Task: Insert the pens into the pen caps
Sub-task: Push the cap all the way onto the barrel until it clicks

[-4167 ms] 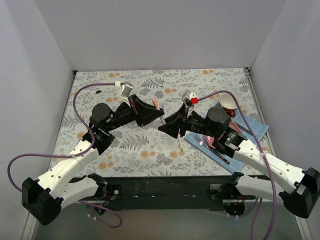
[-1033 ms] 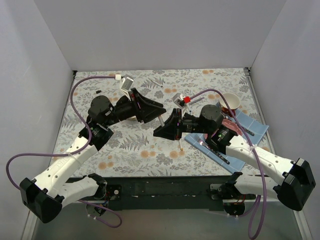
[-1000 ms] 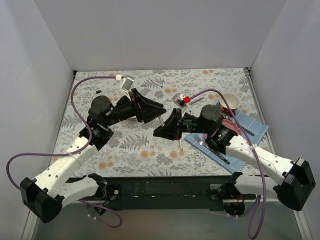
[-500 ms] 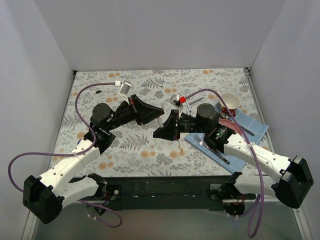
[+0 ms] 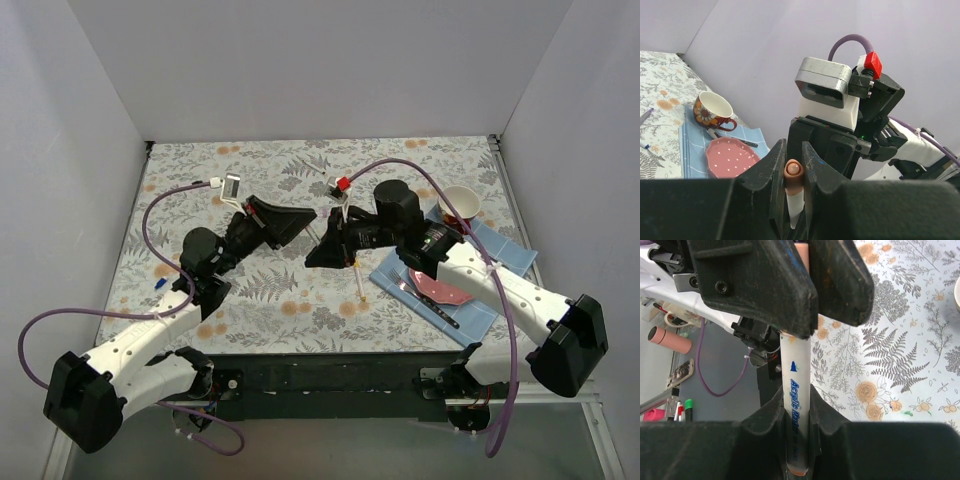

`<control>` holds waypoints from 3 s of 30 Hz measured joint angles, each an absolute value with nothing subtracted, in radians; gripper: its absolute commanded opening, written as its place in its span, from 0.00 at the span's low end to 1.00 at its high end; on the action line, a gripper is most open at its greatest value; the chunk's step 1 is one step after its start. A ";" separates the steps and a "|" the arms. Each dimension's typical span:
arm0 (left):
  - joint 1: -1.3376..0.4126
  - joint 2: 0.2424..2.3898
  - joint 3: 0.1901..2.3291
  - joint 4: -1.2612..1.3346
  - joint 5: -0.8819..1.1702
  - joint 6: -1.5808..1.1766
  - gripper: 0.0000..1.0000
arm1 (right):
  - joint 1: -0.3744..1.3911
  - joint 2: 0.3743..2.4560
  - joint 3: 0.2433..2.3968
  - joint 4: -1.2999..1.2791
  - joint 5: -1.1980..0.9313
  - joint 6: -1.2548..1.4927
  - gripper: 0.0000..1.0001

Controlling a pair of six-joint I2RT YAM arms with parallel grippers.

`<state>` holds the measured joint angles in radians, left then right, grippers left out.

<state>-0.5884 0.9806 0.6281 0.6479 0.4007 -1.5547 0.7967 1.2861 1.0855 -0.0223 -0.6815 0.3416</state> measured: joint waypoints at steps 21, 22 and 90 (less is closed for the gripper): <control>-0.683 1.009 0.594 0.772 0.182 -1.649 0.00 | 0.767 1.344 1.280 -0.308 -0.702 0.166 0.01; -0.686 1.012 0.603 0.765 0.175 -1.647 0.00 | 0.765 1.345 1.291 -0.322 -0.698 0.157 0.01; -0.833 0.990 0.770 0.436 0.165 -1.425 0.00 | 0.791 1.283 1.345 -0.509 -0.650 -0.009 0.01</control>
